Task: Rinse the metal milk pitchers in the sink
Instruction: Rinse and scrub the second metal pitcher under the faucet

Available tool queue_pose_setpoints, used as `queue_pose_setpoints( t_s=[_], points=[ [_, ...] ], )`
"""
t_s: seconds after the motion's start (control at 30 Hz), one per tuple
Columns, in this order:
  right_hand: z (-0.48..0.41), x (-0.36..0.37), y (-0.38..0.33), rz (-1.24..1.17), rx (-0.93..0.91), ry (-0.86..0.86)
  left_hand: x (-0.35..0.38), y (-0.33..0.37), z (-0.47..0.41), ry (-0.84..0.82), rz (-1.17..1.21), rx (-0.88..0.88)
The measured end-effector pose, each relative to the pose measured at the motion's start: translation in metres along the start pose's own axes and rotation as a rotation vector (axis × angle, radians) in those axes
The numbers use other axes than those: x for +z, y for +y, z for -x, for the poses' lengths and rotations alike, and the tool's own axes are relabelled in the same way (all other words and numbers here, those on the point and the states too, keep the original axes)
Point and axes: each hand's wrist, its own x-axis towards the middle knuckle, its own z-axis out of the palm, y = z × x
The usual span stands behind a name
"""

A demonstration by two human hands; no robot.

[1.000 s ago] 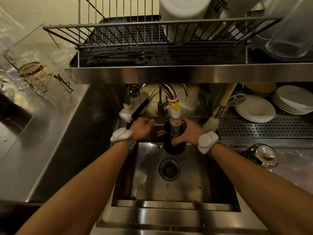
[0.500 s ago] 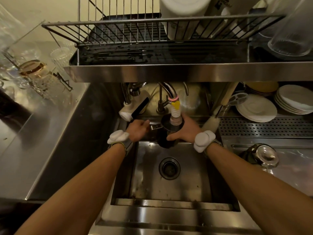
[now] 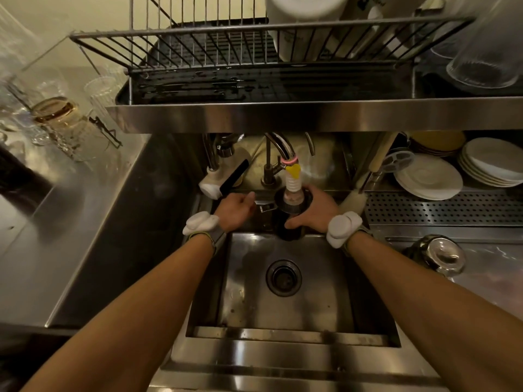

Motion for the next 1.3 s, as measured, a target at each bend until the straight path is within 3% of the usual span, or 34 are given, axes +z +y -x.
queue_pose_setpoints(
  t_s=[0.23,0.37,0.6,0.9,1.3],
  points=[
    [0.010,0.008,0.007,-0.048,-0.004,0.016,0.010,0.018,0.013,-0.196,0.157,-0.020],
    [0.015,0.011,0.008,-0.098,0.032,-0.026,0.011,0.026,0.018,-0.179,0.157,0.016],
    [0.024,-0.002,0.018,0.007,0.109,-0.122,0.009,0.040,0.024,-0.063,-0.273,0.160],
    [0.029,-0.016,0.019,0.010,0.150,-0.084,-0.004,0.058,0.035,0.026,-0.685,0.331],
    [0.027,-0.022,0.008,0.053,0.132,-0.065,-0.008,0.078,0.035,0.029,-0.913,0.435]
  ],
)
